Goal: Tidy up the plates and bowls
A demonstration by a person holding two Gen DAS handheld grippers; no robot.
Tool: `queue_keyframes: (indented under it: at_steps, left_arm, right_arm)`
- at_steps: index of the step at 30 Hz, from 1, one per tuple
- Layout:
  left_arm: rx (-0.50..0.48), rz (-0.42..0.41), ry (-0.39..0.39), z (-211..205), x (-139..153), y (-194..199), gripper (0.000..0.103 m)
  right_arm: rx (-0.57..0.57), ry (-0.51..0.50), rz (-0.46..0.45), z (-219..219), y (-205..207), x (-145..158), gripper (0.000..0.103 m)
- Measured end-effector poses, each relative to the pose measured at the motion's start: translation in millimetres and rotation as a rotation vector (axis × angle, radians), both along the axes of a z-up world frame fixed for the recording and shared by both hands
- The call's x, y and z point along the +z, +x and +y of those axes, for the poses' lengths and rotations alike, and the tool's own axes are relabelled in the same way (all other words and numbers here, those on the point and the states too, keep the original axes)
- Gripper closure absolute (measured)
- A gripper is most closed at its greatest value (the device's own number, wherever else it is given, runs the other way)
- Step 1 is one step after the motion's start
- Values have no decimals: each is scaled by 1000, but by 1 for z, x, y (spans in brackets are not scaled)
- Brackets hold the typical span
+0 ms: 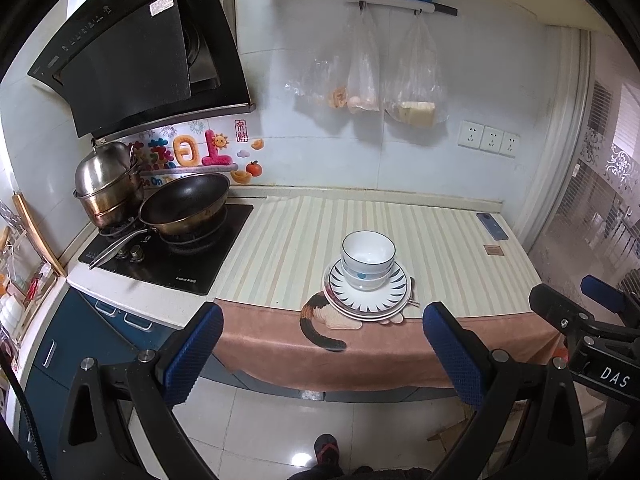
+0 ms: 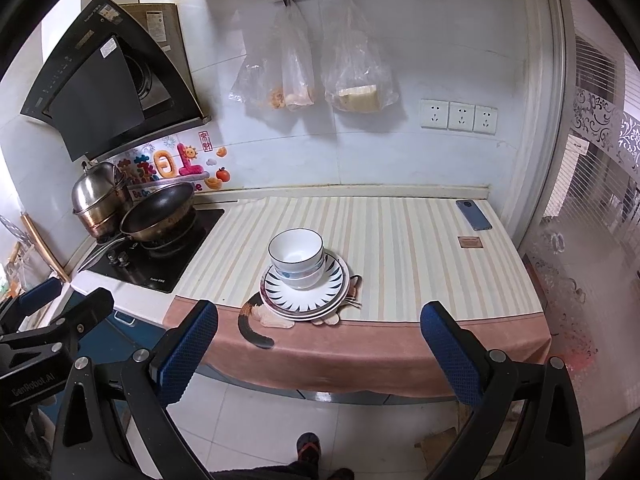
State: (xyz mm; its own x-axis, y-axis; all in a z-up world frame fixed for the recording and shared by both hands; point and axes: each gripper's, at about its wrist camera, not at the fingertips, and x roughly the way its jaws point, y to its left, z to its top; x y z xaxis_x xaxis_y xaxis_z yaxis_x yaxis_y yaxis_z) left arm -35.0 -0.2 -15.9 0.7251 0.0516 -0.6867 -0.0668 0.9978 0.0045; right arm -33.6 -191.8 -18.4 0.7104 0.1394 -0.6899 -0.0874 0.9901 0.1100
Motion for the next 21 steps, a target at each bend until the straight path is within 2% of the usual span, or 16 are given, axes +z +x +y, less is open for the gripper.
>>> queue_keyframes:
  at_steps: [21]
  left_arm:
    - [1,-3,-1,5,-1,0,1]
  right_arm:
    - [-8,2,-3,5,-2,-4,0]
